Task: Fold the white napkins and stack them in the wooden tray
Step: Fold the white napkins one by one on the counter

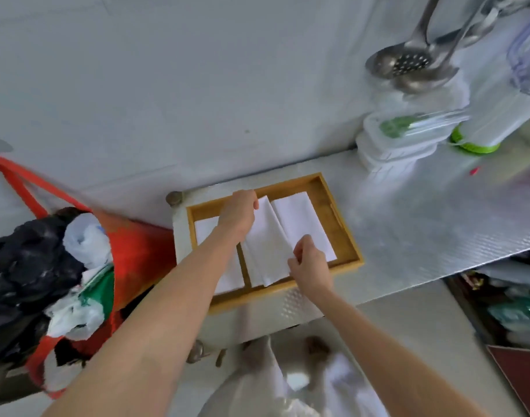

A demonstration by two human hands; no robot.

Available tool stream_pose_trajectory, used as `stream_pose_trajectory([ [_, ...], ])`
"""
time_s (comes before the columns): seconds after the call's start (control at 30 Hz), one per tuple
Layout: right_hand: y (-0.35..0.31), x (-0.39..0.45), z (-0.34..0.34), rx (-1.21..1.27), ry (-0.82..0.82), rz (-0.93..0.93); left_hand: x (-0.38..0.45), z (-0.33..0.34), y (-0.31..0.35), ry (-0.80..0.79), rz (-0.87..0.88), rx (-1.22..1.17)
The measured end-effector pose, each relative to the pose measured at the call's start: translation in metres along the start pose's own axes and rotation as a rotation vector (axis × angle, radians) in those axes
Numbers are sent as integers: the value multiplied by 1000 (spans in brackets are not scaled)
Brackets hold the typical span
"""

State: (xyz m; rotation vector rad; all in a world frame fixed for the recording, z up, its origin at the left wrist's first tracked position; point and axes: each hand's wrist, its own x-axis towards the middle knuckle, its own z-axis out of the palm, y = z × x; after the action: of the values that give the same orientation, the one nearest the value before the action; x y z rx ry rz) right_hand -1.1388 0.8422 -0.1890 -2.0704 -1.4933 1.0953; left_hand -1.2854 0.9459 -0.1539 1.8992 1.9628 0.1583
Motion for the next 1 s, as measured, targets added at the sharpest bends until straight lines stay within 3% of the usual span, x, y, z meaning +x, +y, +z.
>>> stream_pose_trajectory([
  [0.3, -15, 0, 39, -45, -17, 121, 31, 17, -30, -33, 206, 46],
  [0.67, -24, -4, 48, -210, -43, 17, 40, 28, -49, -165, 262, -6],
  [0.8, -24, -12, 48, -288, -30, -4, 36, 28, -50, -191, 369, 123],
  [0.9, -23, -12, 41, -462, -2, -56, 36, 22, -42, -157, 426, 302],
  [1.0, -21, -11, 21, -480, 40, -132, 36, 7, -15, -99, 479, 375],
])
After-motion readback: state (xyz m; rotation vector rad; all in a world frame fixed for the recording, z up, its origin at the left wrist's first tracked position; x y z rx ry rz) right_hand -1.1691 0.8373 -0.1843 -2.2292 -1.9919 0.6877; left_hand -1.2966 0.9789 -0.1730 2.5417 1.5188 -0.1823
